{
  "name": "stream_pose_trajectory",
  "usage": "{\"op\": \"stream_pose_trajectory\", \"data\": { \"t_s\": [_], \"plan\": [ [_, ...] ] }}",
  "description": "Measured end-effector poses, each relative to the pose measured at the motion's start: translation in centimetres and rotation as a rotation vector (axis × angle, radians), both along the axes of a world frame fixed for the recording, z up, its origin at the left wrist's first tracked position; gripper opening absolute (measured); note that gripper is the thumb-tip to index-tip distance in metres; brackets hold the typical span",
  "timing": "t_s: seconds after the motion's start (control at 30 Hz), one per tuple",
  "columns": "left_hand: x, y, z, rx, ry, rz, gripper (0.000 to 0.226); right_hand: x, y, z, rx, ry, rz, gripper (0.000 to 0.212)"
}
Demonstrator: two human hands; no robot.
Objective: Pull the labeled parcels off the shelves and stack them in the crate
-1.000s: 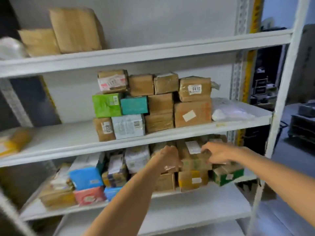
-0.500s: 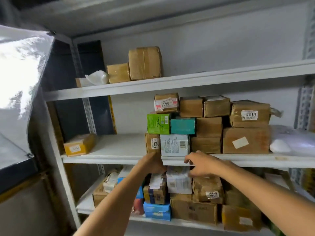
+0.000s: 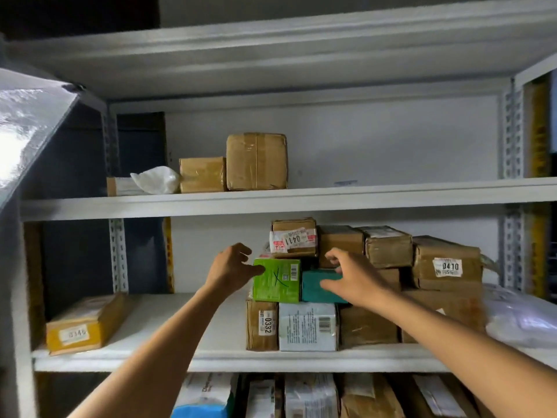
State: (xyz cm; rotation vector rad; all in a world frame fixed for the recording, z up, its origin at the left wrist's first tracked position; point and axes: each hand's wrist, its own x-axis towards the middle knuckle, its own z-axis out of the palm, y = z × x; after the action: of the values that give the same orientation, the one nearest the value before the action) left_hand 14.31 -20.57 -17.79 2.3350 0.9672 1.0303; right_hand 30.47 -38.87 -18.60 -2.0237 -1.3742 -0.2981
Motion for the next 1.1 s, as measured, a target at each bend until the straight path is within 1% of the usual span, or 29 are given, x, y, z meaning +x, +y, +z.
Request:
{"op": "stream_pose_trajectory", "data": {
  "t_s": [0.13,0.2,0.3,0.37,0.5,0.67,0.73,0.93,1.1],
  "plan": [
    [2.1,2.8,0.1,-0.057,-0.077,-0.192,0.07,-0.4,2.7,1.0,0.116,-0.002,-0.064,0.057],
    [3.1,4.0,0.5,-0.059,-0.1,-0.248,0.076,-0.5,4.0,1.3,0.169,0.015,-0.084,0.059],
    [4.1,5.3,0.9,-0.078,-0.123,-0.309,0.084,-0.4,6.2,1.5,0.214,0.081,-0.087,0.072],
    [4.6,5.8,0.9,-0.076,-0.123,-0.373,0.081,0.0,7.8,1.6,0.241,0.154,-0.076,0.08],
    [5.1,6.3,0.7,-0.107,-0.162,-0.497,0.078,0.5,9.6,1.5,0.301,0.306,-0.076,0.09],
    [5.3,5.8,1.0,-0.279,-0.302,-0.548,0.063,1.0,9.5,2.4,0.314,0.522,-0.02,0.092],
    [5.2,5.2,0.8,-0.331,-0.347,-0.57,0.061,1.0,9.5,2.8,0.307,0.587,0.007,0.094],
    [5.0,4.3,-0.1,-0.425,-0.468,-0.601,0.066,0.4,8.0,2.8,0.393,0.739,0.089,0.078],
    [4.9,3.5,-0.6,-0.438,-0.513,-0.594,0.067,0.3,6.8,2.4,0.43,0.759,0.109,0.07]
  ]
}}
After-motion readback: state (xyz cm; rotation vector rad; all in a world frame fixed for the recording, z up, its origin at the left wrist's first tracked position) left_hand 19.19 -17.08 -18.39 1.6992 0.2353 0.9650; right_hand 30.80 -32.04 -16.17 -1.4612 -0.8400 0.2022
